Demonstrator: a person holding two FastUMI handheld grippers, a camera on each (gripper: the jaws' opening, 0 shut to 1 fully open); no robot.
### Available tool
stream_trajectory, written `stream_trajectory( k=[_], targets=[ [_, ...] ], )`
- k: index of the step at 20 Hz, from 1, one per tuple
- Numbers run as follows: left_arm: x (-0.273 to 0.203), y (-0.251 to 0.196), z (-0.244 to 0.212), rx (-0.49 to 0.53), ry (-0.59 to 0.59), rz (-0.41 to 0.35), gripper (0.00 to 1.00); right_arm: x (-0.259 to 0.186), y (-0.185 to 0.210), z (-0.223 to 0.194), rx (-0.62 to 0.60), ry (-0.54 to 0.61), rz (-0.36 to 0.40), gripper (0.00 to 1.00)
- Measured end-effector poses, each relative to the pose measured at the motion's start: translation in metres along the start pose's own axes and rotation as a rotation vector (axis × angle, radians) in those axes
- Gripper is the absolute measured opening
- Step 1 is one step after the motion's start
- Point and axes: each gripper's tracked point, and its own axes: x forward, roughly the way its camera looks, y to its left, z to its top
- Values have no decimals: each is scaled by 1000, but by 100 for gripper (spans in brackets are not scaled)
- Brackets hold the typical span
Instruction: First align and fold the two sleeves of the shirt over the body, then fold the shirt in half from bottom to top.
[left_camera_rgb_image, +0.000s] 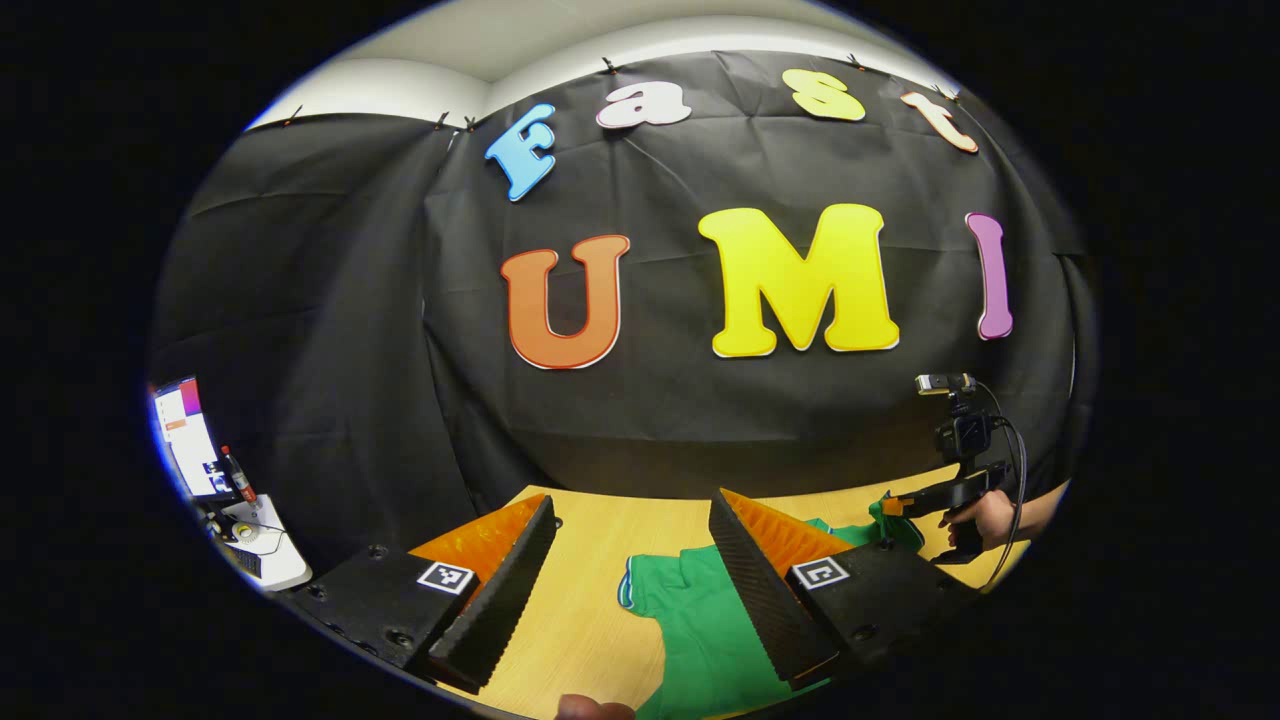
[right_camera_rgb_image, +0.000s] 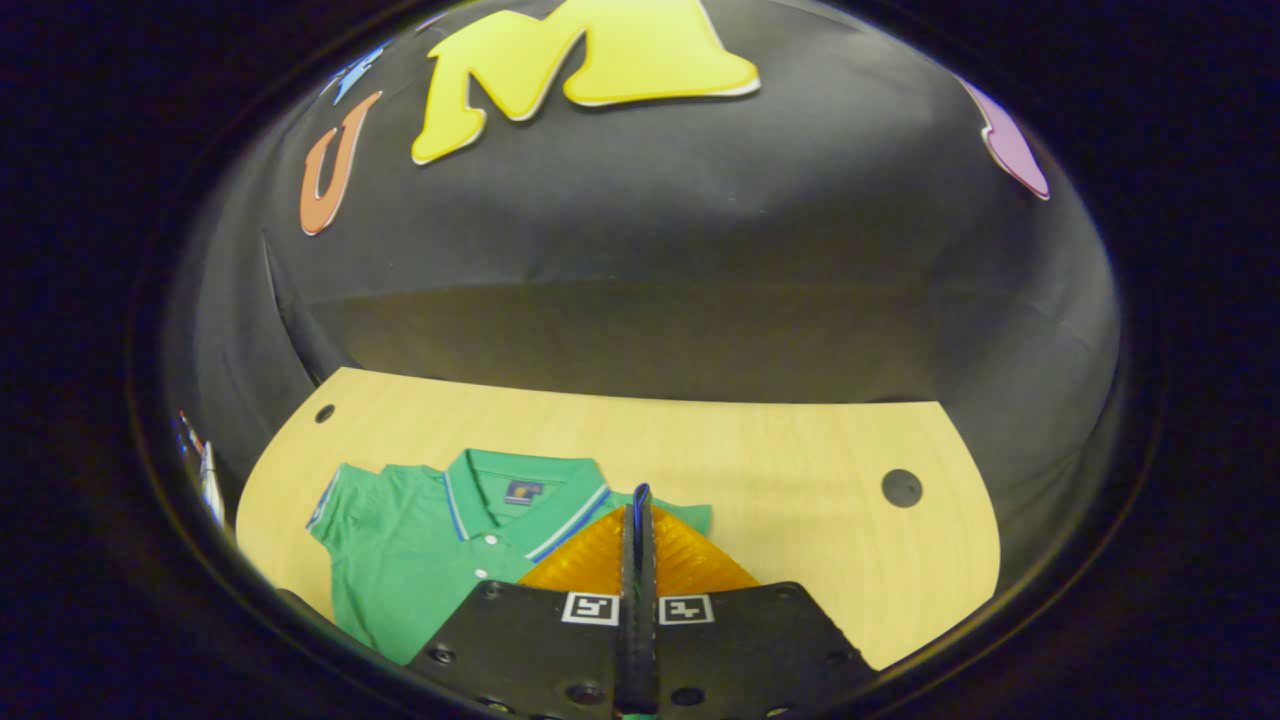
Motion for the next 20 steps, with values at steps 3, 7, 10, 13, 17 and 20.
stream_trajectory(
  k=[3,7,10,13,17,20],
  targets=[
    [0,21,0,-11,-4,20,99,8,37,-7,25,50,17,0],
    [0,44,-3,-28,-3,37,99,14,85,-14,124,115,87,2],
    [5,57,-7,-34,1,42,99,9,109,-10,122,103,128,10],
    [8,63,-10,-38,-1,28,99,-2,114,0,60,53,104,46],
    [17,60,-11,-56,-7,-15,99,-31,107,26,8,-52,39,87],
    [26,54,-20,-77,10,-65,99,-65,100,43,-23,-123,-6,95]
  ],
)
